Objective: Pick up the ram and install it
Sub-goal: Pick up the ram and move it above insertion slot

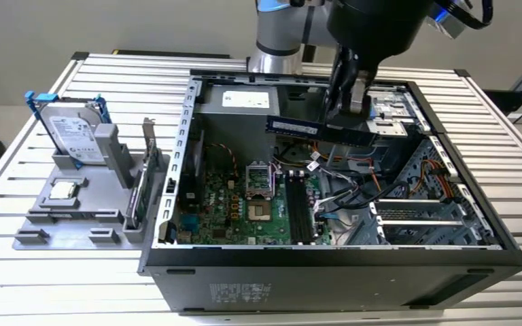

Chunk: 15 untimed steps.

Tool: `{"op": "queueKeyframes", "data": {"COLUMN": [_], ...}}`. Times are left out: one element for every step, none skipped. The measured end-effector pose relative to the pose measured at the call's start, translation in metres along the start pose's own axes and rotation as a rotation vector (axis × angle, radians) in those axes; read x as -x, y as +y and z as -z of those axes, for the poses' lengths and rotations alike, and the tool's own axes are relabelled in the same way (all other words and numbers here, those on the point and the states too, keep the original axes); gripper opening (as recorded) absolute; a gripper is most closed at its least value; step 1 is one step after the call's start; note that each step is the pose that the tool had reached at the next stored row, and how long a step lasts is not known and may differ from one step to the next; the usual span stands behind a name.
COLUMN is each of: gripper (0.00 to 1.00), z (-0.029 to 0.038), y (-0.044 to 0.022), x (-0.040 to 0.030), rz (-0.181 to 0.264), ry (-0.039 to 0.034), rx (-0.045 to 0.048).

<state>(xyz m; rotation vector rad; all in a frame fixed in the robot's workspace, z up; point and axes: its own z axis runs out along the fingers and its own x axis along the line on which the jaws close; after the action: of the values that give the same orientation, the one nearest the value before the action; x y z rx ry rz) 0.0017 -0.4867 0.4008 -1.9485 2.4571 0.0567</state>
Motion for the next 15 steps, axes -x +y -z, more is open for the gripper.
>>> {"op": "queueKeyframes", "data": {"gripper": [0.00, 0.00, 0.00, 0.00, 0.00, 0.00, 0.00, 0.00, 0.00, 0.00, 0.00, 0.00, 0.00, 0.00, 0.00], "z": [0.0000, -0.0001, 0.0000, 0.0000, -0.0001, -0.0001, -0.0001, -0.0001, -0.0001, -0.0001, -0.0001, -0.0001, -0.0001, -0.0001, -0.0001], "y": [0.0003, 0.0006, 0.0009, 0.0013, 0.0016, 0.0019, 0.0022, 0.0026, 0.0029, 0.0032, 0.0035, 0.0035, 0.0035, 0.0035, 0.0036], "x": [0.0000, -0.0001, -0.0002, -0.0003, -0.0004, -0.0005, -0.0005, -0.0006, -0.0007, -0.0007, -0.0008, -0.0008, -0.0008, -0.0008, -0.0008], "rz": [-0.018, -0.036, -0.053, -0.072, -0.089, -0.108, -0.127, -0.144, -0.162, -0.180, -0.198, -0.214, -0.228, -0.242, -0.255], "ry": [-0.0005, -0.0010, -0.0013, -0.0018, -0.0023, -0.0028, -0.0033, -0.0036, -0.0041, -0.0046, -0.0050, -0.0054, -0.0057, -0.0061, -0.0064], "rx": [-0.0005, -0.0010, -0.0014, -0.0019, -0.0024, -0.0029, -0.0034, -0.0038, -0.0043, -0.0048, -0.0053, -0.0057, -0.0060, -0.0064, -0.0067]}}
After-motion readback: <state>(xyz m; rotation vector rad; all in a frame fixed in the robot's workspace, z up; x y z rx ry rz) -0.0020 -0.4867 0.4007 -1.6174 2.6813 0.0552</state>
